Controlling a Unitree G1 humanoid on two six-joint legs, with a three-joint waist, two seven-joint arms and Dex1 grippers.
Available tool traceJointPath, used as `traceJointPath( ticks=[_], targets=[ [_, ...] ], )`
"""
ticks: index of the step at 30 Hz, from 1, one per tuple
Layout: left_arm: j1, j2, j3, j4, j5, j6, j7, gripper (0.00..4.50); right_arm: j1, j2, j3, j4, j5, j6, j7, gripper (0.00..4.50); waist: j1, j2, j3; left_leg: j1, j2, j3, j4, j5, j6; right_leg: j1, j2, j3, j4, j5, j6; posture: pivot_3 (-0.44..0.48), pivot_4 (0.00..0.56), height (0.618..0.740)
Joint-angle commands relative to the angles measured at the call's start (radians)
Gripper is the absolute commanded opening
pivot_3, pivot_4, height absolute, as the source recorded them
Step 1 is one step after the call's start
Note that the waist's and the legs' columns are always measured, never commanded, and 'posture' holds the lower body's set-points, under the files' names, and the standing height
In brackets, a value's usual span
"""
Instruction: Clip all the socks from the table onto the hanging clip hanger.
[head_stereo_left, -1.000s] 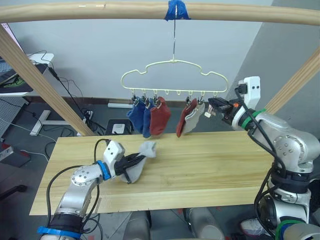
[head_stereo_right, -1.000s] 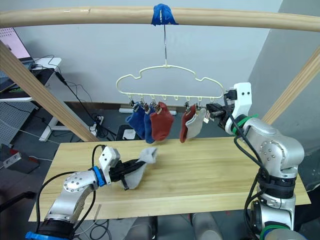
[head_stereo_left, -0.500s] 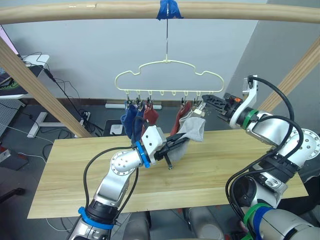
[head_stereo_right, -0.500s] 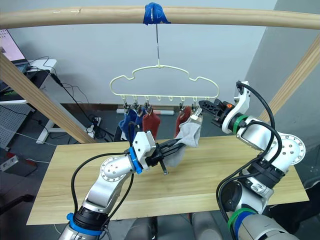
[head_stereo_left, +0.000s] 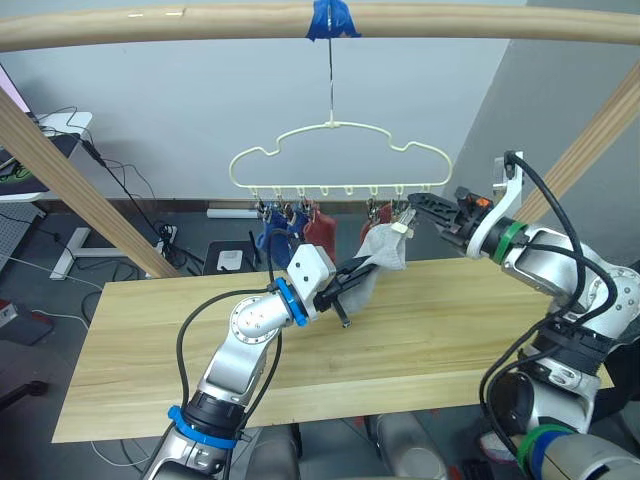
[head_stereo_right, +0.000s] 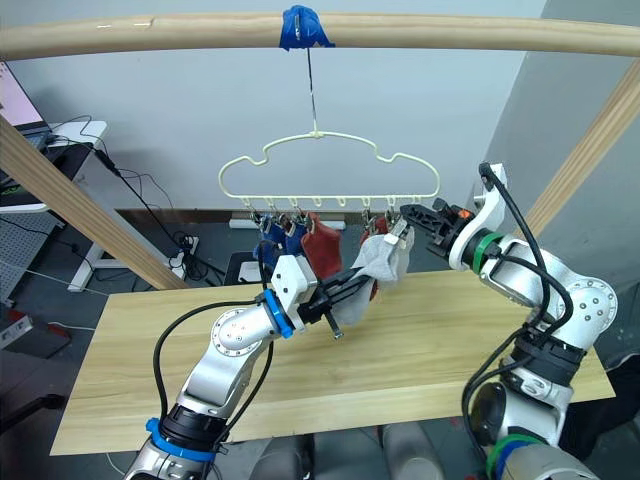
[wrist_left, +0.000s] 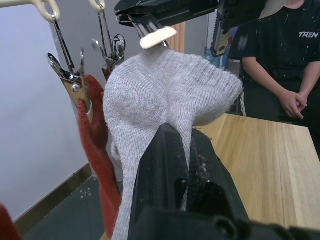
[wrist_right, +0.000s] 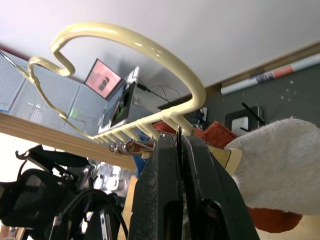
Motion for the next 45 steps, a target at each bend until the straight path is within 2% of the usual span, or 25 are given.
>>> traceJointPath(
  ticks=[1,3,5,6,9,14,16,17,19,22,24,29,33,35,38,42,44,45],
  targets=[
    [-0.015,-0.016,-0.001,-0.008,-0.020,-0.038,0.004,0.04,0.027,-0.076,0.097,-0.054,0.131,-0.115,-0.020,0.00,0.000,0.000,0.000,0.000,0.000,0.000,0.000,0.000,0.000,0.000,0.000,0.000,0.000,0.000,0.000,-0.195,0.211,0.740],
    [-0.018,-0.018,-0.009,-0.003,-0.016,-0.052,-0.001,0.04,0.043,-0.123,0.141,-0.065,0.159,-0.159,-0.010,0.00,0.000,0.000,0.000,0.000,0.000,0.000,0.000,0.000,0.000,0.000,0.000,0.000,0.000,0.000,0.000,-0.195,0.201,0.740],
    [-0.024,-0.029,-0.009,-0.001,-0.023,-0.056,0.000,0.00,0.056,-0.165,0.177,-0.070,0.174,-0.197,0.005,0.52,0.001,0.000,0.000,0.000,0.000,0.000,0.000,0.000,0.000,0.000,0.000,0.000,0.000,0.000,0.000,-0.194,0.199,0.740],
    [-0.027,-0.033,-0.009,-0.001,-0.024,-0.059,0.001,0.00,0.059,-0.181,0.191,-0.072,0.176,-0.214,0.014,0.64,0.002,0.000,0.000,0.000,0.000,0.000,0.000,0.000,0.000,0.000,0.000,0.000,0.000,0.000,0.000,-0.193,0.196,0.740],
    [-0.033,-0.041,-0.009,0.000,-0.025,-0.066,0.000,0.00,0.068,-0.214,0.223,-0.078,0.177,-0.255,0.036,1.76,0.003,0.000,0.000,0.000,0.000,0.000,0.000,0.000,0.000,0.000,0.000,0.000,0.000,0.000,0.000,-0.194,0.193,0.740],
    [-0.037,-0.046,-0.015,0.007,-0.023,-0.076,-0.006,0.00,0.078,-0.273,0.262,-0.082,0.175,-0.295,0.075,3.29,0.004,0.000,0.000,0.000,0.000,0.000,0.000,0.000,0.000,0.000,0.000,0.000,0.000,0.000,0.000,-0.196,0.179,0.740],
    [-0.037,-0.045,-0.017,0.007,-0.023,-0.078,-0.009,0.00,0.096,-0.353,0.246,-0.092,0.130,-0.265,0.143,4.01,0.004,0.000,0.000,0.000,0.000,0.000,0.000,0.000,0.000,0.000,0.000,0.000,0.000,0.000,0.000,-0.194,0.176,0.740],
    [-0.037,-0.044,-0.015,0.009,-0.024,-0.080,-0.007,0.00,0.113,-0.417,0.231,-0.118,0.047,-0.237,0.222,4.33,0.008,0.000,0.000,0.000,0.000,0.000,0.000,0.000,0.000,0.000,0.000,0.000,0.000,0.000,0.000,-0.189,0.175,0.740],
    [-0.037,-0.041,-0.012,0.011,-0.027,-0.084,-0.005,0.00,0.138,-0.495,0.225,-0.149,-0.058,-0.223,0.332,4.42,0.014,0.000,-0.001,-0.001,-0.001,0.000,0.000,0.000,0.000,0.000,0.000,0.000,-0.002,0.000,0.000,-0.191,0.170,0.740],
    [-0.028,-0.037,-0.008,0.009,-0.051,-0.059,-0.013,0.71,0.225,-0.607,0.229,-0.259,-0.308,-0.282,0.589,4.50,0.021,0.001,-0.001,0.000,0.000,0.001,0.000,0.000,0.000,0.000,0.000,0.000,-0.002,0.000,0.000,-0.197,0.169,0.740],
    [-0.008,-0.032,-0.018,-0.005,-0.100,-0.002,-0.048,1.34,0.324,-0.636,0.214,-0.317,-0.432,-0.342,0.707,4.50,0.025,0.001,-0.003,0.000,0.000,0.000,0.000,0.000,0.000,0.000,0.000,0.000,-0.002,0.000,0.001,-0.202,0.163,0.740],
    [0.064,0.026,0.030,-0.079,-0.232,0.158,-0.103,2.78,0.519,-0.620,0.242,-0.390,-0.763,-0.563,0.929,4.50,0.023,0.002,-0.006,0.001,0.000,0.001,0.001,0.000,0.000,0.001,0.000,0.001,-0.002,0.000,0.001,-0.210,0.150,0.740],
    [0.177,0.193,0.216,-0.161,-0.334,0.219,-0.142,3.91,0.578,-0.557,0.233,-0.425,-0.857,-0.678,1.036,4.50,0.003,0.001,-0.008,0.003,0.001,0.002,0.001,0.000,0.000,0.001,0.001,0.002,0.001,0.001,0.002,-0.191,0.132,0.740],
    [0.219,0.248,0.278,-0.194,-0.391,0.260,-0.162,4.48,0.604,-0.551,0.242,-0.428,-0.925,-0.730,1.092,4.50,0.002,0.002,-0.013,0.004,0.001,0.002,0.001,0.000,0.000,0.001,0.001,0.002,0.002,0.001,0.002,-0.181,0.129,0.740],
    [0.282,0.335,0.421,-0.202,-0.439,0.342,-0.136,4.48,0.641,-0.554,0.272,-0.417,-1.048,-0.825,1.182,4.50,0.005,0.000,-0.022,0.004,0.000,0.003,0.002,0.000,0.000,0.001,0.000,0.002,0.000,0.001,0.002,-0.150,0.126,0.740],
    [0.305,0.374,0.515,-0.191,-0.475,0.433,-0.076,4.48,0.663,-0.539,0.286,-0.383,-1.123,-0.879,1.256,4.50,0.009,-0.005,-0.027,0.004,0.000,0.003,0.002,0.000,0.000,0.002,-0.001,0.001,0.000,0.000,0.001,-0.140,0.127,0.740],
    [0.316,0.398,0.535,-0.183,-0.444,0.473,-0.043,4.48,0.668,-0.529,0.287,-0.360,-1.153,-0.894,1.275,4.50,0.015,-0.005,-0.027,0.004,0.000,0.003,0.002,0.000,-0.001,0.002,-0.001,0.001,0.000,-0.001,-0.001,-0.123,0.127,0.740],
    [0.343,0.416,0.531,-0.180,-0.379,0.429,-0.036,4.48,0.668,-0.513,0.290,-0.337,-1.176,-0.900,1.262,4.50,0.021,-0.007,-0.029,0.004,0.000,0.003,0.002,0.000,-0.001,0.003,-0.001,0.002,0.000,-0.001,-0.002,-0.089,0.126,0.740]
  ],
)
